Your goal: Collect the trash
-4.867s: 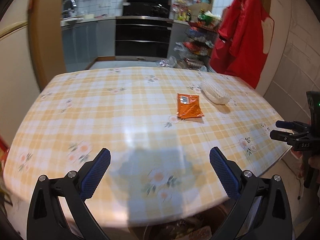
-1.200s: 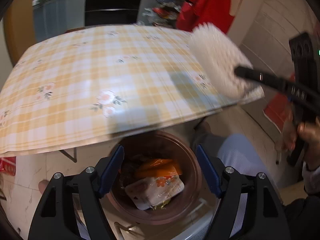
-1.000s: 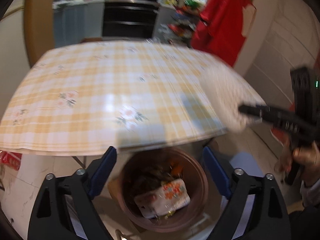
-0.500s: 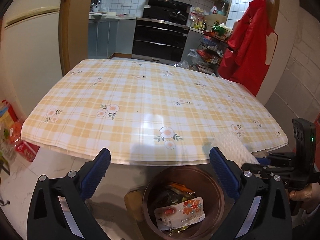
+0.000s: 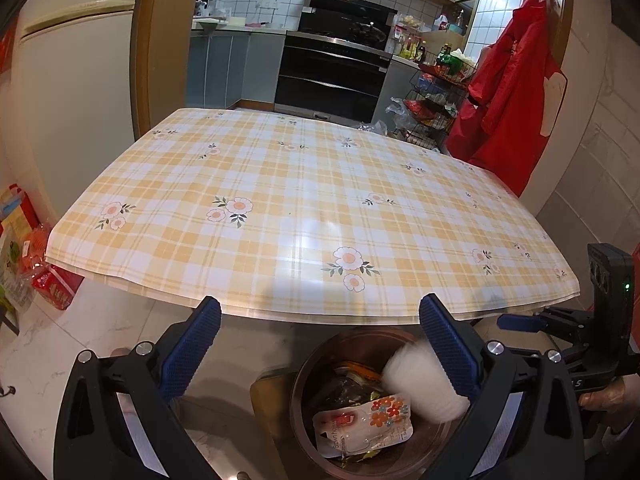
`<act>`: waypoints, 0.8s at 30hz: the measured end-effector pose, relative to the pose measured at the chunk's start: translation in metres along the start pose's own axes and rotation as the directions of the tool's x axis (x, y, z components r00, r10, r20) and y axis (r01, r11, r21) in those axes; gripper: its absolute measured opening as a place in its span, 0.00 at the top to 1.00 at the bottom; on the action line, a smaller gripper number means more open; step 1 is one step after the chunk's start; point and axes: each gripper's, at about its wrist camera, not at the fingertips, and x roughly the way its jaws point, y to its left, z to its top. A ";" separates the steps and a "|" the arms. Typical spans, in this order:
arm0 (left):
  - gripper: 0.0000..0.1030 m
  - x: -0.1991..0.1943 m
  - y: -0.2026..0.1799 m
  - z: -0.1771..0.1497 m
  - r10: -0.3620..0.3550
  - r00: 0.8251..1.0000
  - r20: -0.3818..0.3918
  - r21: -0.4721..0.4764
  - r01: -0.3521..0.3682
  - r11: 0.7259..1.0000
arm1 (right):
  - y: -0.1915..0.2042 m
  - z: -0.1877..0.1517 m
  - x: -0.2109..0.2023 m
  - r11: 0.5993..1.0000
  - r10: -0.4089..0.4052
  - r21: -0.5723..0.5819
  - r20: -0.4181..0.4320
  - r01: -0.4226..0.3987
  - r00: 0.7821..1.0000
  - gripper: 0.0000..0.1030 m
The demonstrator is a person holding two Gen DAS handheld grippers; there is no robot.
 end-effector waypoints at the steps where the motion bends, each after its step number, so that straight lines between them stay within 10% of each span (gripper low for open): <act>1: 0.06 0.000 0.000 0.000 0.000 1.000 0.000 0.001 0.000 1.000 | -0.001 0.001 -0.002 1.000 -0.003 0.002 0.007 0.003 1.000 0.25; 7: 0.06 0.000 0.000 0.000 0.008 1.000 0.006 0.013 -0.008 1.000 | -0.003 0.006 -0.013 0.999 -0.051 0.003 0.057 0.051 0.997 0.06; 24: 0.06 -0.048 -0.034 0.053 0.055 0.987 0.150 0.148 -0.077 0.986 | -0.008 0.060 -0.120 0.974 -0.226 0.072 0.305 0.214 0.925 0.06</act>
